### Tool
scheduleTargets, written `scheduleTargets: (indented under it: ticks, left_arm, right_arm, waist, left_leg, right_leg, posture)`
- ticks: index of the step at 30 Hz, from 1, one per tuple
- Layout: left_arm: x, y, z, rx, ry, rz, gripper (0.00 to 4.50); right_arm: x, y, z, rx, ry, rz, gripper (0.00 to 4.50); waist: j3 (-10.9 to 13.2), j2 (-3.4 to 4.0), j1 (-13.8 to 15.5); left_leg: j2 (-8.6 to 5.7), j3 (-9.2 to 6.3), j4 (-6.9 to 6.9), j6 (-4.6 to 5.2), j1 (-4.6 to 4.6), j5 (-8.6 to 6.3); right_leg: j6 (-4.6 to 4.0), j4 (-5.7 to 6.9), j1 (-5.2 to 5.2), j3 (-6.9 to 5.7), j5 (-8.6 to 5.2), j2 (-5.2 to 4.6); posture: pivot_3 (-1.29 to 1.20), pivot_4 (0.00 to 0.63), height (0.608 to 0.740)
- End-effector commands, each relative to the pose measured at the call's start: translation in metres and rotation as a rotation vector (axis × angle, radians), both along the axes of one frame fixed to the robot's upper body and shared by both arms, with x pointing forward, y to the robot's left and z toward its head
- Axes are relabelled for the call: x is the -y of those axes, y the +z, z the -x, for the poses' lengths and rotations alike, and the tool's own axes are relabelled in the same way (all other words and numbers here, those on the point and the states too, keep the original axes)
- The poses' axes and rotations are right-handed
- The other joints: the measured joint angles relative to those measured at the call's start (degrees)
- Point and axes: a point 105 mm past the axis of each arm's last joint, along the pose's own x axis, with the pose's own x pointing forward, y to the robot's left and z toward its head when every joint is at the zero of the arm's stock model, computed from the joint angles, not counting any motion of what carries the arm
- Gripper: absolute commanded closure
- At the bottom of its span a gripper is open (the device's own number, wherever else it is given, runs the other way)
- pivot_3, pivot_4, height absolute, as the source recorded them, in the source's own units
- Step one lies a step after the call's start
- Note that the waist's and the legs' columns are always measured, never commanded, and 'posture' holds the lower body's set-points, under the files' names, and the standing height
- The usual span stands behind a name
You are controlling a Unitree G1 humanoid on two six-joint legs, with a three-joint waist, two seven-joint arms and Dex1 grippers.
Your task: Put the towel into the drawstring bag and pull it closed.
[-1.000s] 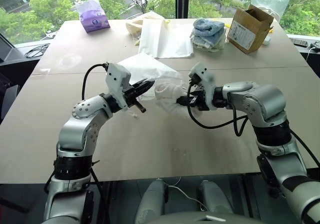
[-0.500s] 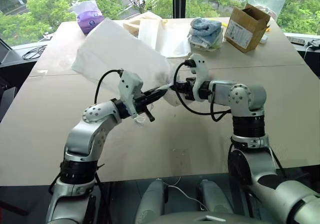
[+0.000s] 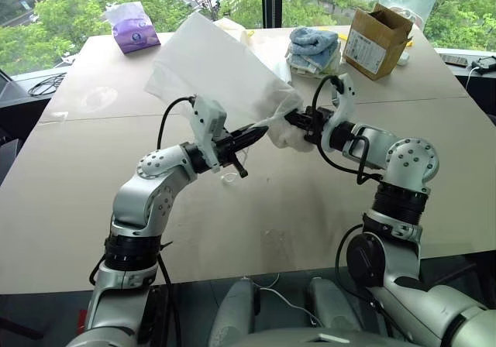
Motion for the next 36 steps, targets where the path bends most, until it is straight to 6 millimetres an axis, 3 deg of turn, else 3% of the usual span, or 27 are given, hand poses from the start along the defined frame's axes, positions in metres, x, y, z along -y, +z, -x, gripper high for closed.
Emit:
scheduleTargets:
  ticks: [1, 5, 8, 15, 20, 26, 30, 32, 34, 36]
  left_arm:
    - [0.004, 0.027, 0.0, 0.07, -0.017, 0.068, 4.5]
    - [0.009, 0.037, -0.005, 0.119, 0.003, 0.073, 4.5]
    - [0.008, 0.036, -0.008, 0.116, 0.023, 0.071, 4.5]
    - [0.005, 0.023, -0.008, 0.103, 0.043, 0.035, 4.5]
    - [0.006, 0.015, -0.002, 0.073, 0.007, 0.034, 4.5]
    - [0.008, 0.017, 0.009, 0.003, -0.074, 0.125, 4.5]
    - [0.006, 0.019, 0.014, -0.059, -0.109, 0.194, 4.5]
    - [0.004, 0.019, 0.013, -0.081, -0.104, 0.221, 4.5]
    - [0.0, 0.021, 0.01, -0.113, -0.092, 0.282, 4.5]
    - [-0.004, 0.021, 0.008, -0.138, -0.084, 0.309, 4.5]
  right_arm:
    - [-0.029, -0.018, 0.012, 0.013, 0.044, 0.124, 4.44]
    - [-0.031, -0.038, 0.026, 0.068, 0.097, 0.337, 4.44]
    - [-0.03, -0.038, 0.03, 0.11, 0.106, 0.383, 4.44]
    - [-0.029, 0.005, 0.023, 0.179, 0.036, 0.106, 4.44]
    - [-0.035, 0.021, 0.023, 0.167, 0.053, -0.048, 4.44]
    - [-0.042, 0.018, 0.012, 0.09, 0.004, -0.15, 4.44]
    - [-0.053, 0.017, 0.013, 0.14, -0.017, -0.132, 4.44]
    - [-0.058, 0.025, 0.017, 0.187, -0.005, -0.161, 4.44]
    - [-0.068, 0.039, 0.035, 0.257, 0.11, -0.236, 4.44]
    - [-0.073, 0.04, 0.047, 0.28, 0.19, -0.245, 4.44]
  waist:
    - [0.0, 0.0, -0.1]
    - [0.0, 0.0, -0.6]
    - [0.0, -0.01, -0.7]
    - [0.0, -0.01, -0.8]
    - [0.0, -0.01, -0.8]
    - [0.0, 0.0, -0.9]
    - [0.0, 0.0, -1.4]
    - [0.0, 0.0, -1.4]
    - [0.0, 0.0, -1.4]
    - [0.0, -0.01, -1.4]
  left_leg:
    - [0.0, 0.03, -0.01, 0.0, 0.01, 0.0]
    - [0.0, 0.15, 0.0, 0.0, 0.01, 0.0]
    - [0.02, 0.13, 0.08, 0.0, -0.01, 0.0]
    - [0.06, 0.12, 0.08, 0.0, 0.01, 0.0]
    - [0.08, 0.14, 0.09, 0.0, 0.01, 0.0]
    - [0.09, 0.16, 0.08, 0.0, 0.01, 0.0]
    - [0.1, 0.18, 0.08, 0.0, 0.01, 0.0]
    - [0.11, 0.2, 0.08, 0.0, 0.02, 0.0]
    - [0.13, 0.19, 0.08, 0.0, 0.02, 0.0]
    - [0.14, 0.18, 0.09, 0.0, 0.01, 0.0]
  right_leg:
    - [0.0, 0.01, -0.01, 0.02, 0.0, 0.02]
    - [0.0, 0.13, -0.1, 0.15, 0.0, 0.06]
    - [0.0, 0.16, -0.12, 0.15, 0.0, 0.03]
    - [0.0, 0.23, -0.14, 0.15, 0.0, 0.09]
    - [0.0, 0.23, -0.15, 0.17, 0.0, 0.07]
    - [0.0, 0.24, -0.16, 0.18, 0.0, 0.07]
    - [0.0, 0.27, -0.18, 0.21, 0.0, 0.07]
    - [0.0, 0.28, -0.18, 0.22, 0.0, 0.08]
    - [0.0, 0.29, -0.18, 0.21, 0.0, 0.08]
    - [0.0, 0.28, -0.18, 0.21, 0.0, 0.08]
  posture:
    - [0.0, 0.15, 0.74]
    - [0.0, 0.15, 0.74]
    - [0.0, 0.15, 0.74]
    - [0.0, 0.15, 0.74]
    - [0.0, 0.15, 0.74]
    - [0.0, 0.15, 0.74]
    - [0.0, 0.15, 0.74]
    - [0.0, 0.15, 0.74]
    - [0.0, 0.15, 0.74]
    - [0.0, 0.15, 0.74]
